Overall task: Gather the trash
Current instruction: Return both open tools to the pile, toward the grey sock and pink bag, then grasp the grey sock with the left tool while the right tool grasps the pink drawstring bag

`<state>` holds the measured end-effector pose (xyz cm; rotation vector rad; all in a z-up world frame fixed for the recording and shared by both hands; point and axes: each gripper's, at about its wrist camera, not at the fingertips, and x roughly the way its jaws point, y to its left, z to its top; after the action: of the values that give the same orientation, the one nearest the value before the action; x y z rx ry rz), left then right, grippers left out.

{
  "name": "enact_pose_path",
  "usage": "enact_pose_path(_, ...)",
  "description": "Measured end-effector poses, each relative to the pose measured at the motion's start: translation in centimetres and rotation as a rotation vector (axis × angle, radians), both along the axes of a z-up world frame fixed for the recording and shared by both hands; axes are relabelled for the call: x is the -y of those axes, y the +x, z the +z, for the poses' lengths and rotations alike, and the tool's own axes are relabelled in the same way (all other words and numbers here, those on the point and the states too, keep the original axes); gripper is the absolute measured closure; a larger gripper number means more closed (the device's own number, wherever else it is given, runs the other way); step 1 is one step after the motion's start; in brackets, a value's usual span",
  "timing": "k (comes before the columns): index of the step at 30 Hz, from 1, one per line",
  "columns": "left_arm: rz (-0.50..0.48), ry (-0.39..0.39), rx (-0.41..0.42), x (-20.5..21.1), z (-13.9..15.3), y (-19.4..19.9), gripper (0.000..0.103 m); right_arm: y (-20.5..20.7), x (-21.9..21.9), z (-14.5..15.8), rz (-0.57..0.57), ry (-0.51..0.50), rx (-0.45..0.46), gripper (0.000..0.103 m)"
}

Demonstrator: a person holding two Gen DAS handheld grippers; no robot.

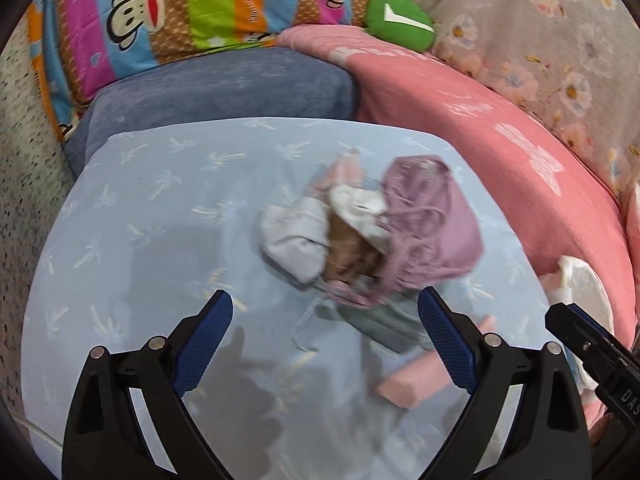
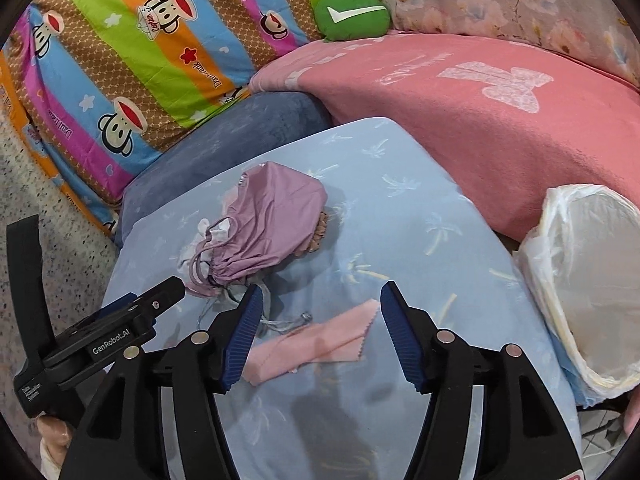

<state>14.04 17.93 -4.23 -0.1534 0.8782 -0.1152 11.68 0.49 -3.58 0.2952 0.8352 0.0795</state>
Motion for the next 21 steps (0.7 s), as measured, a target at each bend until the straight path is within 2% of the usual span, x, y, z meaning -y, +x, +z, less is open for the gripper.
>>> enact_pose_path(6,0.045,-0.038,-0.02,-2.1,-0.8,2.4,0.013,3.6,-2.2,-1.4,0.022,0.087,-0.036,0.042)
enact_pose_path(14,0.06,-0.102,-0.051,-3.0,-2.4,4.5,0.015,7.0,-3.0,-3.3,-0.033,0.142,-0.073,0.042)
enact_pose_path(16,0.06,-0.12,-0.066,-3.0,-3.0,5.0,0.022,7.6,-3.1,-4.0,-0.038,0.159,-0.093,0.042)
enact_pose_path(18,0.048,-0.148,-0.091,-2.8,-3.6,5.4,0.038,7.9,-3.1,-4.7,-0.04,0.195,-0.111,0.044)
enact_pose_path(19,0.046,-0.162,-0.106,-2.8,-3.9,5.5,0.042,8.0,-3.2,-4.9,-0.039,0.204,-0.115,0.045)
enact_pose_path(21,0.034,-0.188,-0.118,-2.7,-4.2,5.6,0.053,8.3,-3.6,-5.1,-0.024,0.21,-0.117,0.059)
